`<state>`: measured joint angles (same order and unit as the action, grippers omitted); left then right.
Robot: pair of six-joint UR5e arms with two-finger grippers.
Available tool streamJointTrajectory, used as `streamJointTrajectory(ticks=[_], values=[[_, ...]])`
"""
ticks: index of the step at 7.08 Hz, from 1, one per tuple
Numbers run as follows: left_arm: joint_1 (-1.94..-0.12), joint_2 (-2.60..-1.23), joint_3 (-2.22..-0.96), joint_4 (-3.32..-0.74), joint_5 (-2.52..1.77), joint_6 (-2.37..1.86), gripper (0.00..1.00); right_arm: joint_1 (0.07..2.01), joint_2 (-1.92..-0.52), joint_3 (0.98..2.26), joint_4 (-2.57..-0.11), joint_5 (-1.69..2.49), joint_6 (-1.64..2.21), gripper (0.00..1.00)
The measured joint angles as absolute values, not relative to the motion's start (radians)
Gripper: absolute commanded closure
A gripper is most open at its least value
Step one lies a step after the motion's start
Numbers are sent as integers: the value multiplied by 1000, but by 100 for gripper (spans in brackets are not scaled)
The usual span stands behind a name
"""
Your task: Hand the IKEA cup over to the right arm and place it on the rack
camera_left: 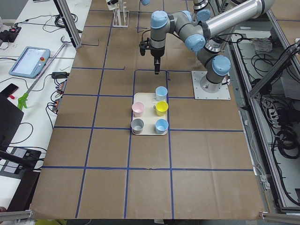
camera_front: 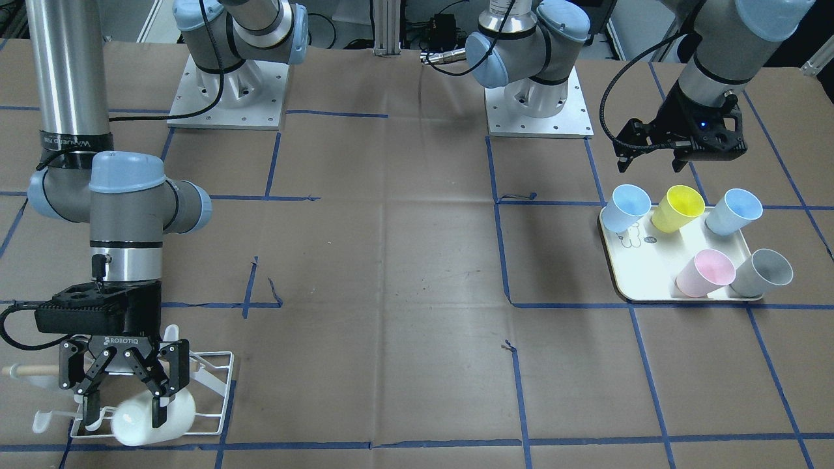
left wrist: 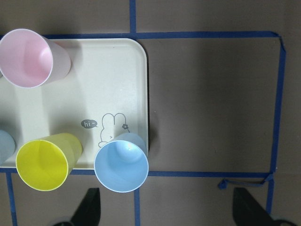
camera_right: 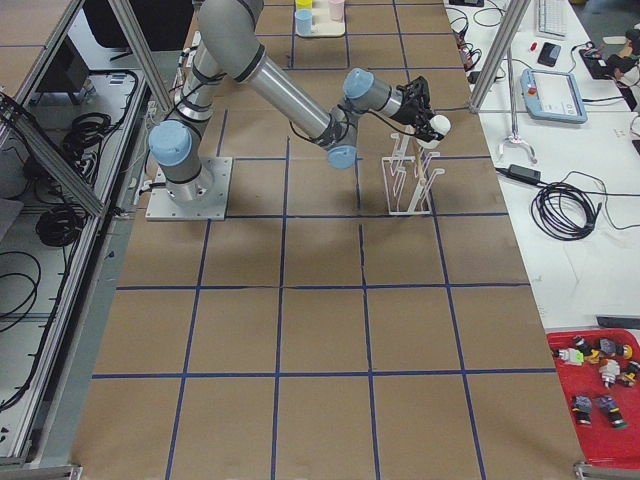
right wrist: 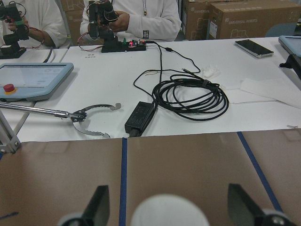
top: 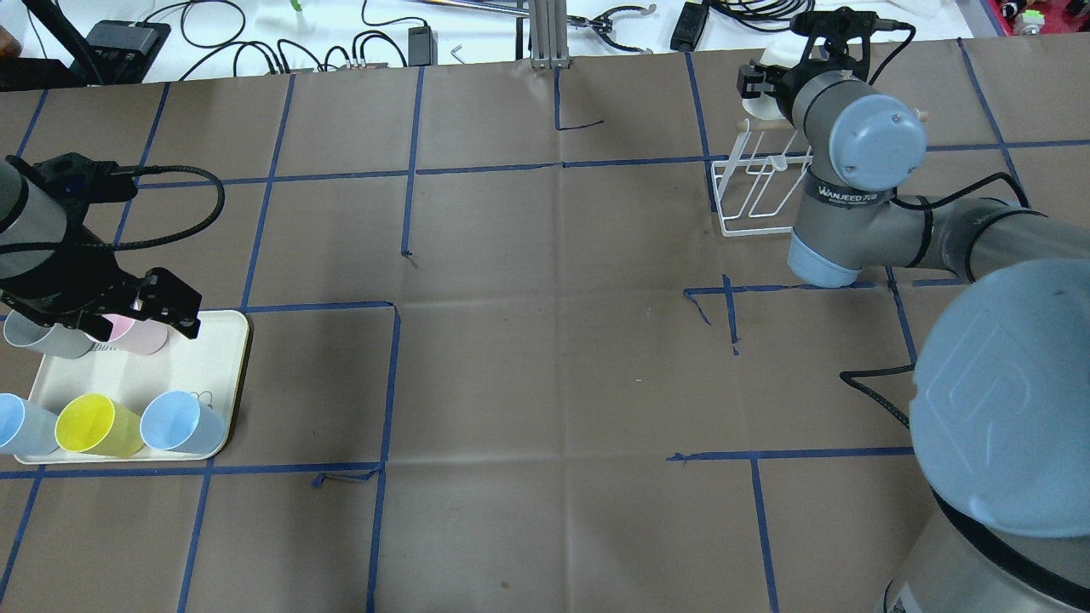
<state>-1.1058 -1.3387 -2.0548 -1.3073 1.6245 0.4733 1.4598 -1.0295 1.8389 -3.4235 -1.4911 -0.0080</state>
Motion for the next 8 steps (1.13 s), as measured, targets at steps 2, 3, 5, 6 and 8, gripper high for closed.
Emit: streamJointTrajectory(ticks=[2,3,5,6,8], values=[[-1086,-1333,-2138,-1225,1624,493,3,1461,-1031,1836,-3425,-1485,-4,0],[-1082,-1339,-2186,-1169,1624,496,3,1461,-1033,1832,-3425,-1480,-1,0],[-1055,-1364,-2279,-1044,1624,531,3,1463,-1038,1825,-3417,-1474,3,0],[-1027,-1381,-2313,-1001,1622,551,4,1464,-1041,1813,-3388,-1470,7,0],[-1003,-1425,-2342,-964,1622,565,4,1475,-1047,1729,-3268,-1419,11,0]])
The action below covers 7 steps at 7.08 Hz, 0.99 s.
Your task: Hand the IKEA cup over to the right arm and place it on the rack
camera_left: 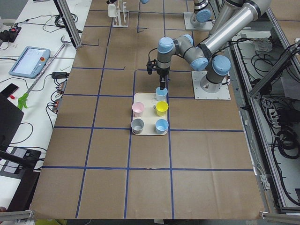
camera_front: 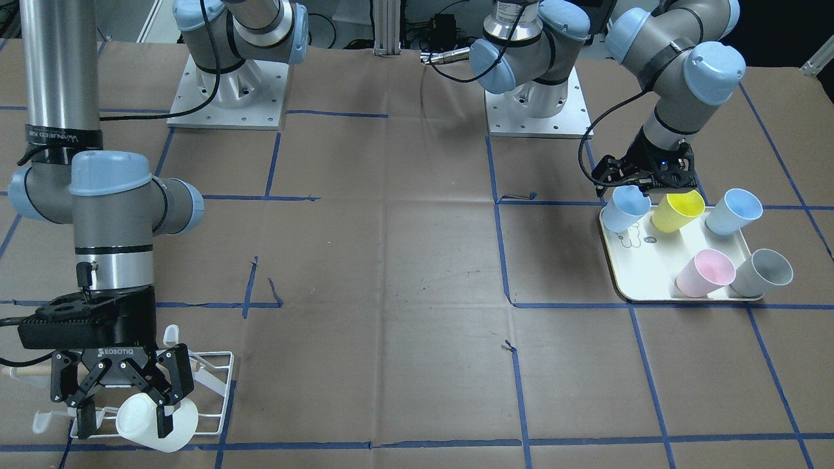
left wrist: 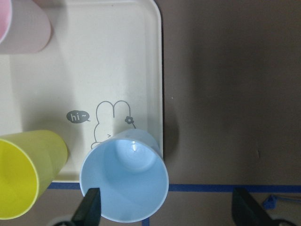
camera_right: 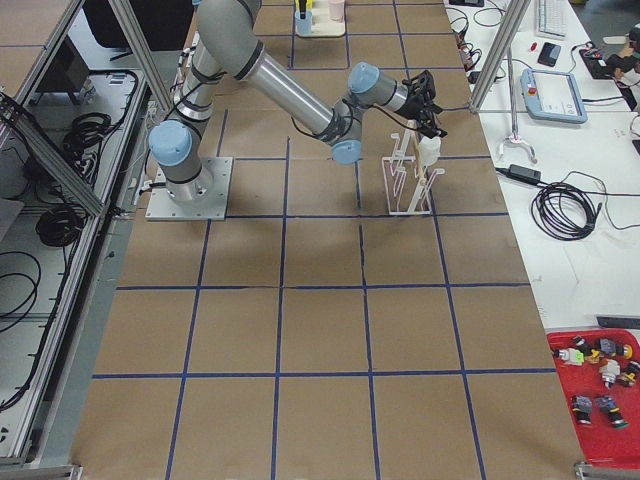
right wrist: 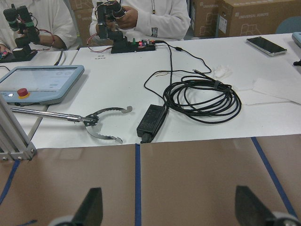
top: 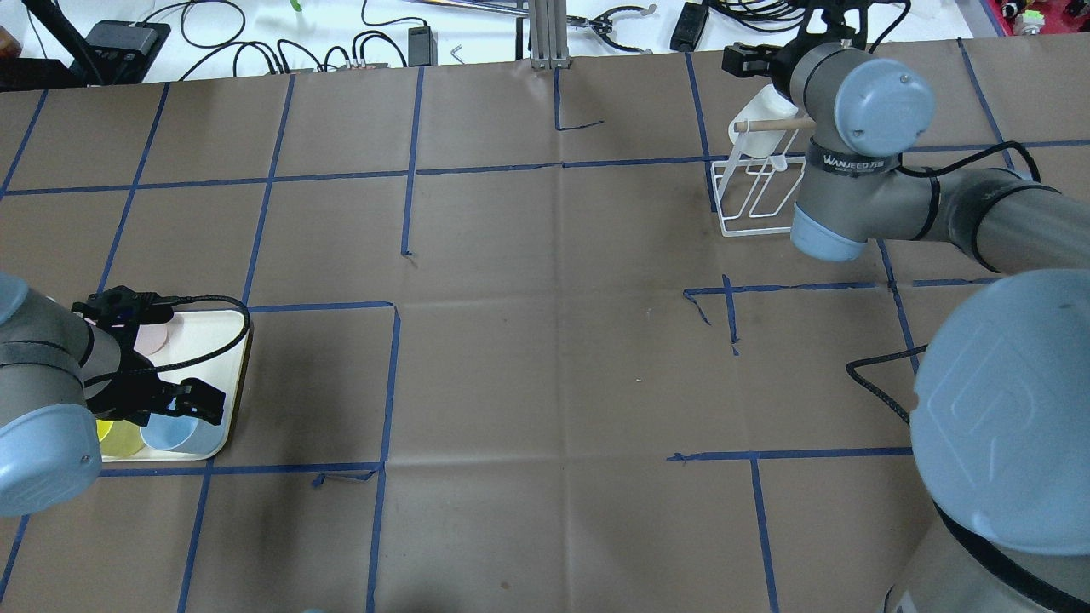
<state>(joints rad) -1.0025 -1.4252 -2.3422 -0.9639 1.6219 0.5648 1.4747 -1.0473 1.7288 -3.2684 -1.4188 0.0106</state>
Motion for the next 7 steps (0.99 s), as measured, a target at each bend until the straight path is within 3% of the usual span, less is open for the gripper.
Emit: streamJointTrajectory(ticks=[1,2,4,5,7], values=[[-1000,-1452,-2345,-952,1623,568,7,1497,-1056,1679,-3224,-1381,12,0],[-999,-1470,-2346,-946,1624,569,27,1525,-1064,1653,-3197,-1362,25,0],[-999,-1480,-2343,-942,1624,575,94,1559,-1097,1655,-3184,-1330,138,0],[-999,-1483,-2340,-941,1624,577,100,1579,-1130,1679,-3183,-1309,216,0],[-999,-1485,-2336,-938,1625,581,100,1619,-1186,1753,-3197,-1292,498,0]])
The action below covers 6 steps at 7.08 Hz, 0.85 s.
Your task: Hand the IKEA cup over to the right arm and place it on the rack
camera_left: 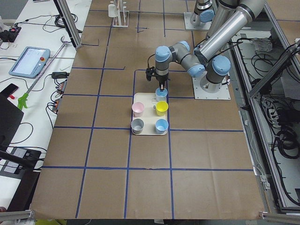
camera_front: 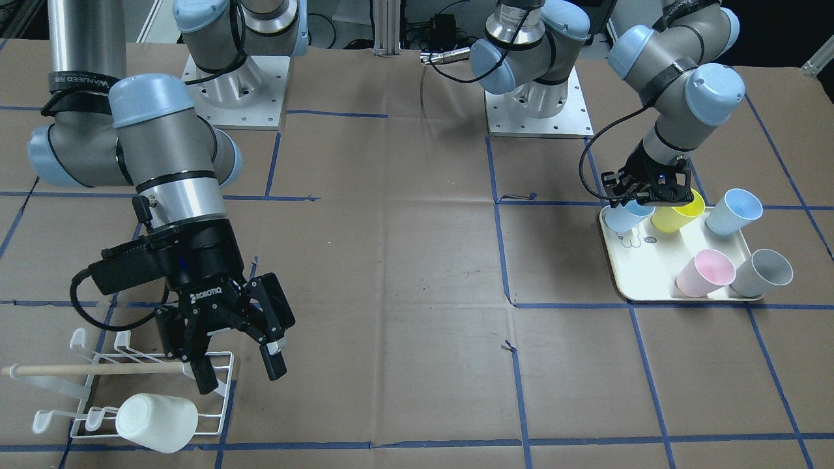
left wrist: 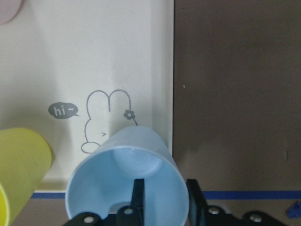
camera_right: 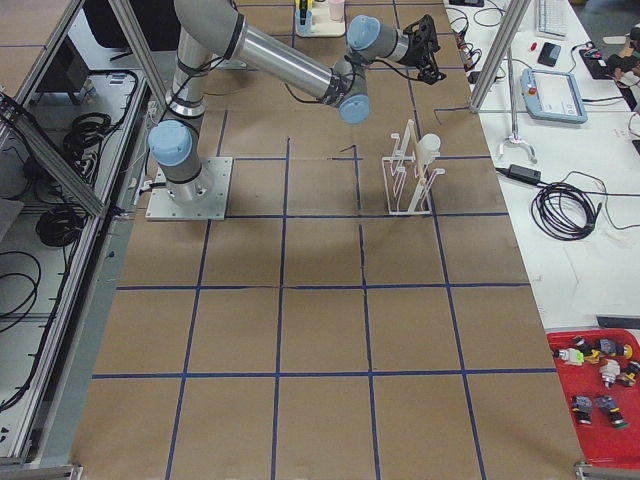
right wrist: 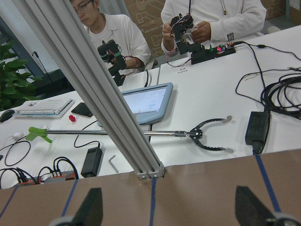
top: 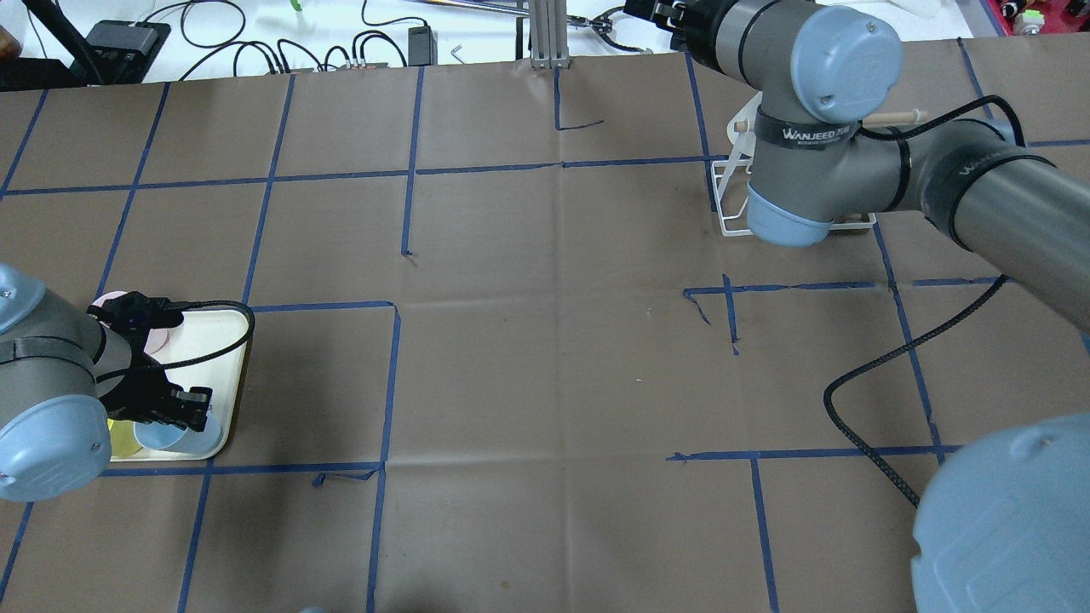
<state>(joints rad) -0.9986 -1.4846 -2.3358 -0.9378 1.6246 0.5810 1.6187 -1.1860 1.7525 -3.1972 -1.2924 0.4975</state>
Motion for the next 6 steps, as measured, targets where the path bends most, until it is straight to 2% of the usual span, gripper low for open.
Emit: streamJointTrajectory(ticks=[3,5,6], values=[[-1002,-1465,-2286,-948,1633,582,100,1636,-1229,1889,-3335,-1263,977,0],[-1024,-1470,-2145,-1041,1627,580,100,1637,-1228,2013,-3523,-1249,1172,0],[-1041,-1483,-2026,-1138,1625,580,100,1638,-1228,2048,-3573,-1234,1236,0]])
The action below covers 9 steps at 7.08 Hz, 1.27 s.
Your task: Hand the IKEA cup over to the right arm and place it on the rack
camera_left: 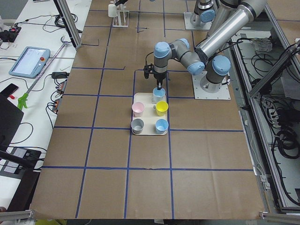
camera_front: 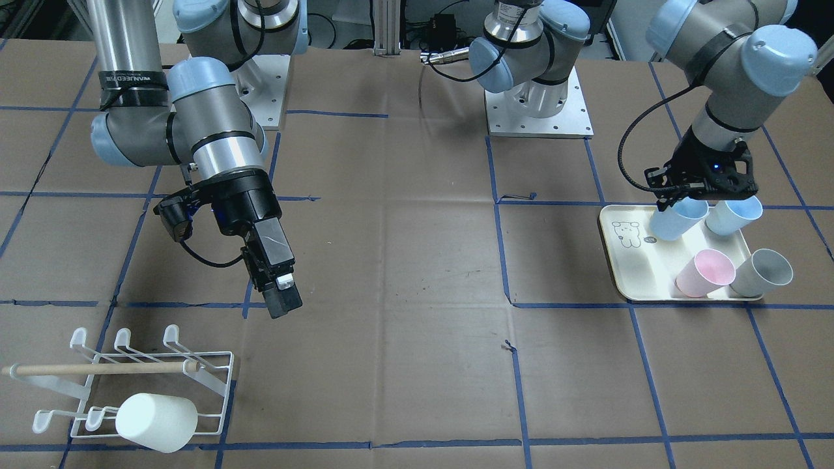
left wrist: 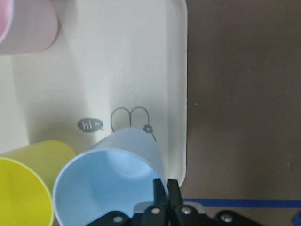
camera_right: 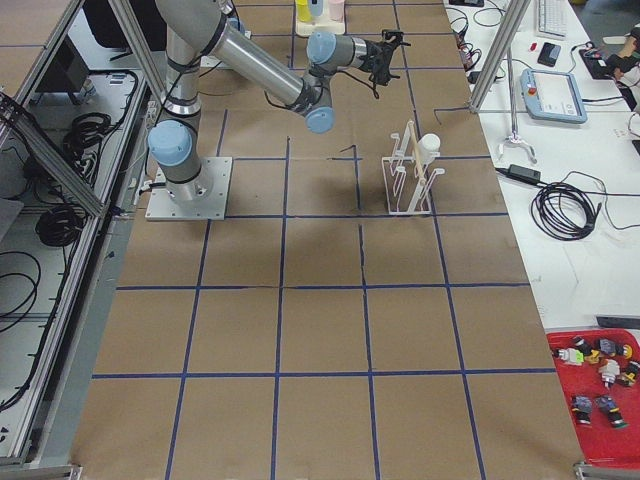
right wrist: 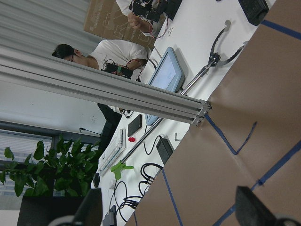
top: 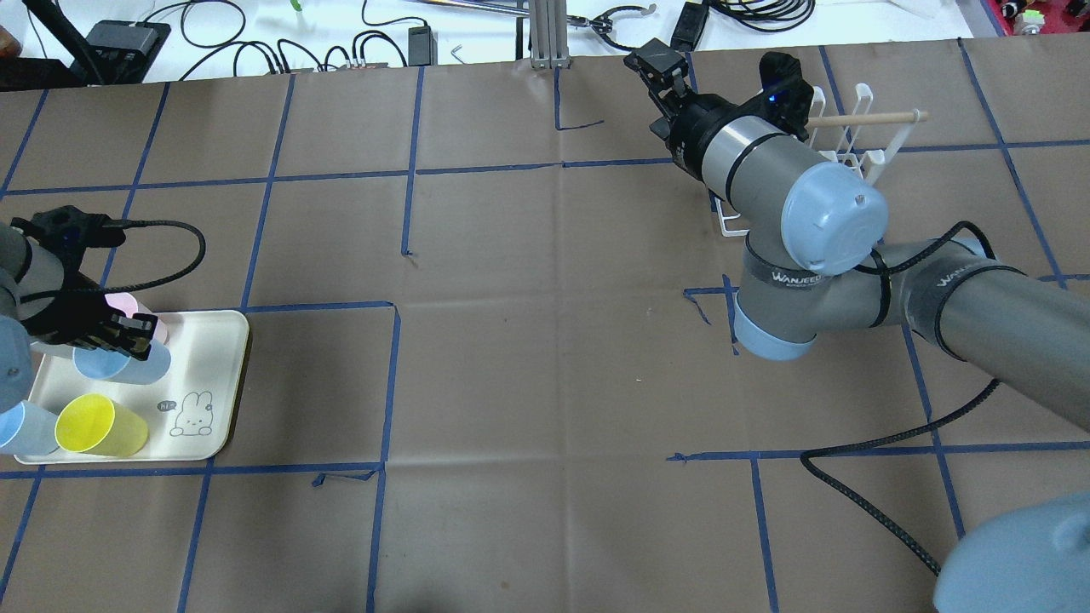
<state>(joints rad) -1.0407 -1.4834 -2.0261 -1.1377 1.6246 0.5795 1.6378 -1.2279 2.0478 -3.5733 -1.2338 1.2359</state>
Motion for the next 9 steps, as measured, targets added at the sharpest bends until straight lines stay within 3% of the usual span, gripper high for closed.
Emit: streamJointTrajectory(ticks=[2,4,9], values=[[-1063,-1546,-1787,-1311,1596,583,100,1638,-1228,2068,-3609,-1198,1286,0],[-1076,-1629,-1675,-1307,1476,641,100,1642,-1233,2069,-3618,-1188,1290,0],[-1150,-1722,-1705,-867,886,764,100,1665,-1232,2068,-3633,-1189,1300,0]])
